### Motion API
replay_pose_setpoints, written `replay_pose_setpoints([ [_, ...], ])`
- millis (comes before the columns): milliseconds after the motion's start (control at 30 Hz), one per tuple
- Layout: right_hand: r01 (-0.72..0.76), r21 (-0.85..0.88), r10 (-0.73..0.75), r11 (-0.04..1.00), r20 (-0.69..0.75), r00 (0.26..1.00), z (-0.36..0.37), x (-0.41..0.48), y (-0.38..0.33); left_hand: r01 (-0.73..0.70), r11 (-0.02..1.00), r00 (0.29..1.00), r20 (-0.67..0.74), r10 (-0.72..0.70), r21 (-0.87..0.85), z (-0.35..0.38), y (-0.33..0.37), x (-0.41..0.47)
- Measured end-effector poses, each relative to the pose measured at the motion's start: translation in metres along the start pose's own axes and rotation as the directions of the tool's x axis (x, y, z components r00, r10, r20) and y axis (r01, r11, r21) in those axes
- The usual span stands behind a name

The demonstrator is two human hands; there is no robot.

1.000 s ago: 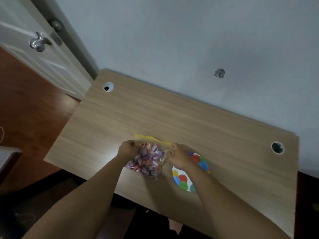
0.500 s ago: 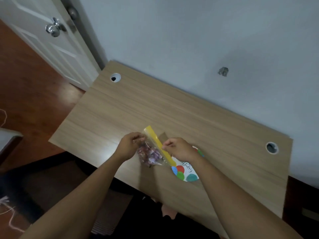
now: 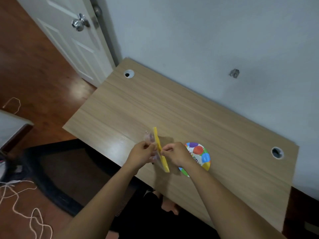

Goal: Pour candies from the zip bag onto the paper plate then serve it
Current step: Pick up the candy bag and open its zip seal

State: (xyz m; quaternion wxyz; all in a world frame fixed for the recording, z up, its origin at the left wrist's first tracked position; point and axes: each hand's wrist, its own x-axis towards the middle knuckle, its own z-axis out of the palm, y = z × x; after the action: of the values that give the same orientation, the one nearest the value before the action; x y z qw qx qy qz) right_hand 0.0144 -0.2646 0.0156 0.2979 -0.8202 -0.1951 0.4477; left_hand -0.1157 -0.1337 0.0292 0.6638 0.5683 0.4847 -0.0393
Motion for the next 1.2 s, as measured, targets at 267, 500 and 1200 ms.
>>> replay_pose_setpoints([
  [267,-0.001,-0.007,0.001,1.0,-0.001,1.0,0.003,-0.014,0.007,-0.018,0.998,0.999,0.04,0.02,-0.053,0.011,-0.011,-0.007],
  [500,-0.017,0.267,0.012,0.964,0.02,1.0,0.0,-0.029,0.021,0.04,0.979,0.995,0.092,-0.022,-0.199,0.017,-0.011,-0.008],
  [1200,-0.05,0.163,0.086,0.985,-0.226,0.97,-0.02,-0.044,0.027,0.059,0.992,0.994,-0.083,-0.068,-0.111,0.009,-0.011,0.003],
])
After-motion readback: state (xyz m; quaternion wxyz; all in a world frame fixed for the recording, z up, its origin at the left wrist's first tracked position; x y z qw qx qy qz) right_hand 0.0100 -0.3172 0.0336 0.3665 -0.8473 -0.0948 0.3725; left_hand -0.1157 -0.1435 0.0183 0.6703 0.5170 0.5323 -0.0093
